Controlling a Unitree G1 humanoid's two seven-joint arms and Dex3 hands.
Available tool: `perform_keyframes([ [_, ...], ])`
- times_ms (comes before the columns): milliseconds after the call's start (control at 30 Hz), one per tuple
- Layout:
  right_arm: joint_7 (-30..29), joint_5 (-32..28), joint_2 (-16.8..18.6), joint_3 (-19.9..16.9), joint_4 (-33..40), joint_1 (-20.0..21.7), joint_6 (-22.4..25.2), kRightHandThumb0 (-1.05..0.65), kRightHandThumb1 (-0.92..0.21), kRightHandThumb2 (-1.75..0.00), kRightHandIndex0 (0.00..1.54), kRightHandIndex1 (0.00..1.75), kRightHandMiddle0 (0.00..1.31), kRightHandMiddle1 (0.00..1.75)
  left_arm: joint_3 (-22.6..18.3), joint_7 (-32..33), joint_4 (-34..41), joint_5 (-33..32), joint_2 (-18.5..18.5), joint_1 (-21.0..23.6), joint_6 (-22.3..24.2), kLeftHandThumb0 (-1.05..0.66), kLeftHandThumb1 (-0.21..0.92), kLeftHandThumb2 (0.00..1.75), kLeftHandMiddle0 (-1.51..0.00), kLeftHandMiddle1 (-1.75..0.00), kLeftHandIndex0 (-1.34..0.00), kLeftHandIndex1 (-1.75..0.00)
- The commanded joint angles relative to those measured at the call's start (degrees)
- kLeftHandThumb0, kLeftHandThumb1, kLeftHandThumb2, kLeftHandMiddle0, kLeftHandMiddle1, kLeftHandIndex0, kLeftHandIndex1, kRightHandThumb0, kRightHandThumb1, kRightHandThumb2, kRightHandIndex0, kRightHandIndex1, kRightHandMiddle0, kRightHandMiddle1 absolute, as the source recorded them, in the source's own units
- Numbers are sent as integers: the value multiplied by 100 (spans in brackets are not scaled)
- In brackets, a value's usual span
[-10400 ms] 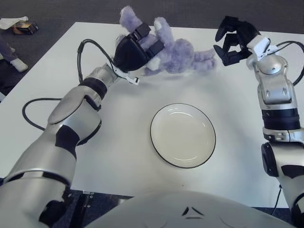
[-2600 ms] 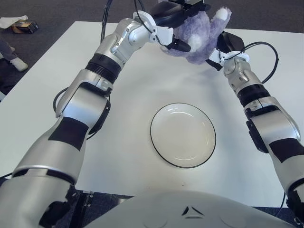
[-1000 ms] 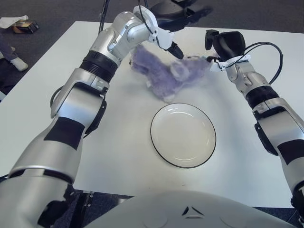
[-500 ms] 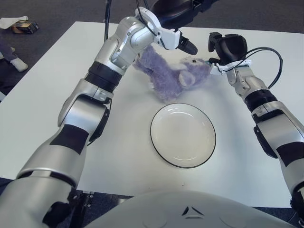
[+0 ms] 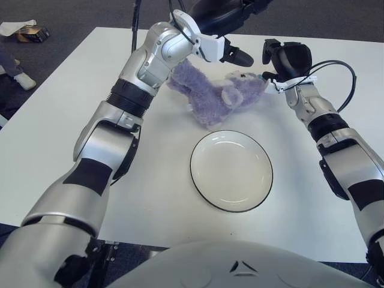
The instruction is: Put the doll into the plate.
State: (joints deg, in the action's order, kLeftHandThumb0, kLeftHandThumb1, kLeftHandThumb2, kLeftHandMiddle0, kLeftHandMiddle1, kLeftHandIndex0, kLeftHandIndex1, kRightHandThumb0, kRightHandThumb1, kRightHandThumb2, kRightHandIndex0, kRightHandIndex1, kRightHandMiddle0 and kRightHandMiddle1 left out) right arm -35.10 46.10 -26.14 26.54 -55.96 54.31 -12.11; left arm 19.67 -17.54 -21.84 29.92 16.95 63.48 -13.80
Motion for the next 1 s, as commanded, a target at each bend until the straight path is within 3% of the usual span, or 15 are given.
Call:
perform_keyframes([
  [0, 134, -104, -75, -90, 94, -101, 31, 0, -7, -158, 82, 166, 57, 175, -40, -454, 675, 22, 178, -387, 500, -101, 92, 54, 0, 0, -1, -13],
  [233, 510, -80, -203, -155, 434, -107, 136, 0, -6, -158, 83, 165, 58, 175, 1, -910, 1311, 132, 298, -576, 1157, -100, 92, 60, -3, -1, 0, -31],
  [400, 856, -95, -345, -232, 675, -114, 208, 0, -6, -159, 83, 165, 58, 175, -34, -1090, 1622, 126, 414, -738, 1287, -100, 92, 65, -9, -5, 0, -42],
  [533, 996, -178, -411, -372, 882, -188, 194, 0, -6, -159, 83, 166, 58, 175, -95, -954, 1355, 45, 563, -771, 930, -101, 92, 66, -15, -8, 0, -51],
  [600, 1146, -296, -523, -591, 1593, -518, 278, 0, -6, -159, 83, 166, 58, 175, -73, -750, 1011, 76, 584, -680, 630, -101, 92, 66, -19, -10, 0, -57],
  [667, 1450, -383, -485, -847, 2796, -1063, 706, 0, -6, -158, 84, 163, 58, 175, -54, -474, 747, 169, 607, -619, 322, -101, 92, 67, -22, -12, 0, -62],
  [733, 1513, -511, -466, -954, 2822, -1098, 703, 0, -6, -157, 85, 161, 58, 175, -18, -165, 561, 323, 629, -581, 91, -101, 92, 67, -23, -16, 0, -65],
  [967, 1868, -628, -585, -1208, 3197, -1276, 744, 0, -7, -156, 85, 162, 57, 175, -23, 470, 343, 686, 684, -668, -216, -99, 92, 67, -14, -88, 0, -95],
])
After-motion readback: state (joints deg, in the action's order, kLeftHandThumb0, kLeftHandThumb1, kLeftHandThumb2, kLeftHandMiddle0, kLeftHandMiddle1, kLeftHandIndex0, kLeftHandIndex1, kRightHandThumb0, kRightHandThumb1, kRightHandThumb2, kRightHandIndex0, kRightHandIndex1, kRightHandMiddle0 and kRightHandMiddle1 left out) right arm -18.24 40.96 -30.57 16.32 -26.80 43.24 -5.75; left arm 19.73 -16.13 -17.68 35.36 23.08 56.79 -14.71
